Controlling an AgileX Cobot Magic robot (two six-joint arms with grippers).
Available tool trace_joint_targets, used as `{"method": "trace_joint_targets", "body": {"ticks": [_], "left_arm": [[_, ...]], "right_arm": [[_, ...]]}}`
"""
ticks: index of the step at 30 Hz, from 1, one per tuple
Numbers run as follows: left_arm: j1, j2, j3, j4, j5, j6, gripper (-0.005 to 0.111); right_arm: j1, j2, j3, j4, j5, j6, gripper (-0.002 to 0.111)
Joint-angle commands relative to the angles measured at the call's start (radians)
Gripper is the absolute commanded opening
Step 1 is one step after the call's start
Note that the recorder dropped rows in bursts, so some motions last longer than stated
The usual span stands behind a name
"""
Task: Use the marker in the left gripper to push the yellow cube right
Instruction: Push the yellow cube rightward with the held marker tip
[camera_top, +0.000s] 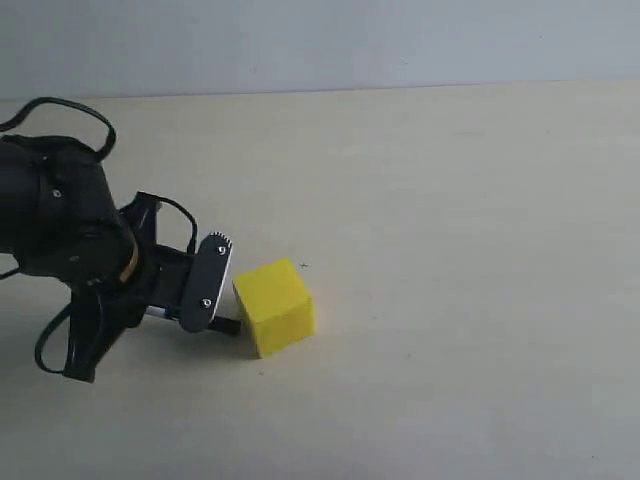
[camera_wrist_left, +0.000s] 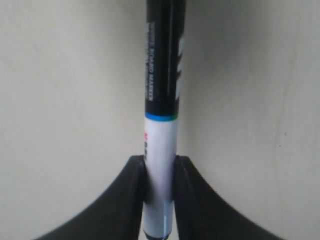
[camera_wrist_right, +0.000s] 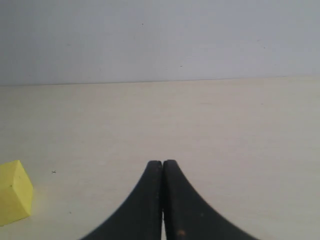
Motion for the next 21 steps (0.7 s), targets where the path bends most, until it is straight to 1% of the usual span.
{"method": "trace_joint_targets", "body": {"ticks": [1,3,5,8,12,14,16,19,21], "left_arm": [[0.005,-0.001,-0.028,0.097,0.15,-0.116,0.0],[0.031,-0.001,-0.045,0.103,0.201,-0.132,0.0],[0.054,-0.001,-0.057,0.089,0.211,-0.138,0.0],[0.055,-0.001,-0.061,0.066,0.198,-0.149,0.0],[0.007,-0.001,-0.061,-0.027,0.171,-0.106,0.0],[-0.032,-0.001,-0.061,-0.042,0.16,-0.093,0.0],[-0.06,-0.001,-0.067,-0.042,0.124,-0.119,0.0],[-0.067,0.006,-0.131,-0.033,0.066,-0.217,0.0],[-0.067,0.009,-0.175,-0.041,0.098,-0.239,0.0]], "right_arm": [[0.018,-0.005,0.004,-0.001,-0.005,-0.003,0.0],[0.035,-0.005,0.004,-0.001,-0.005,-0.003,0.0],[0.04,-0.005,0.004,-0.001,-0.005,-0.003,0.0],[0.04,-0.005,0.004,-0.001,-0.005,-0.003,0.0],[0.04,-0.005,0.004,-0.001,-0.005,-0.003,0.0],[0.04,-0.005,0.004,-0.001,-0.005,-0.003,0.0],[0.04,-0.005,0.004,-0.001,-0.005,-0.003,0.0],[0.04,-0.005,0.004,-0.001,-0.005,-0.003,0.0],[0.04,-0.005,0.004,-0.001,-0.005,-0.003,0.0]]}}
